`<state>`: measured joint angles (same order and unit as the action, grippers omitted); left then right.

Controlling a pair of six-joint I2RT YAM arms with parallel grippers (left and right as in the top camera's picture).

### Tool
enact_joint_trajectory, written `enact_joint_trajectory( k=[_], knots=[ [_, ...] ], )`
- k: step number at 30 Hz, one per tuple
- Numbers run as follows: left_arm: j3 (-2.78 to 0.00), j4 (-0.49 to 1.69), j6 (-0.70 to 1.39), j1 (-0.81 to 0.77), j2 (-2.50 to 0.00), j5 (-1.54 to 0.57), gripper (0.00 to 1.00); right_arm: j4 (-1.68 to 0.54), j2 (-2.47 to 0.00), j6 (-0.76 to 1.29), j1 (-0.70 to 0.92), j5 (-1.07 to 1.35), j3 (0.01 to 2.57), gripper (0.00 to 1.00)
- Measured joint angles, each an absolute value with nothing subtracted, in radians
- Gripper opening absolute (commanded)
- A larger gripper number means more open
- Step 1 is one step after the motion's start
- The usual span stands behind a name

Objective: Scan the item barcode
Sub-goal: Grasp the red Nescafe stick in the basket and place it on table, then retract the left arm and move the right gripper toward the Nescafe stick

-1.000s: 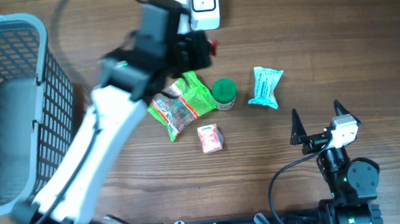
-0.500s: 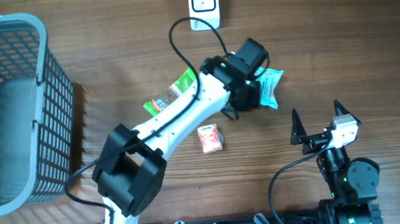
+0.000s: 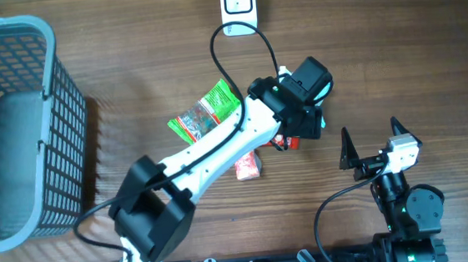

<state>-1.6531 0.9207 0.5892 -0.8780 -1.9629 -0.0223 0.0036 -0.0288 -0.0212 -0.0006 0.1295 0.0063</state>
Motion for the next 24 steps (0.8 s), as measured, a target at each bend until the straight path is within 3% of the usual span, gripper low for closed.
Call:
enact_joint_trajectory(
  k=[1,2,10,16,18,22,24],
  knots=[
    [-1.653,0.921,0.589,-0.876,-1.937,-0.019,0.91,0.004,-0.029,-0.021,-0.001,0.130,0.006,1.00],
    [-1.653,0.923,0.589,-0.872,-1.905,-0.008,1.00,0.004,-0.029,-0.021,-0.001,0.130,0.006,1.00],
    [-1.690,0.959,0.589,-0.684,-1.624,0.207,1.00,0.004,-0.029,-0.021,-0.001,0.130,0.006,1.00],
    [-2.108,0.889,0.504,-0.376,-1.511,0.349,1.00,0.004,-0.029,-0.020,-0.001,0.138,0.006,1.00],
    [-2.223,0.866,0.484,-0.336,-1.506,0.417,1.00,0.007,-0.029,0.074,-0.001,0.161,0.006,1.00],
    [-2.380,0.775,0.385,-0.264,-1.482,0.609,1.00,0.020,-0.068,0.563,-0.001,0.243,0.006,1.00],
    [-2.393,0.760,0.320,-0.241,-1.473,0.681,1.00,0.097,-0.102,0.659,-0.001,0.334,0.006,1.00]
  ],
)
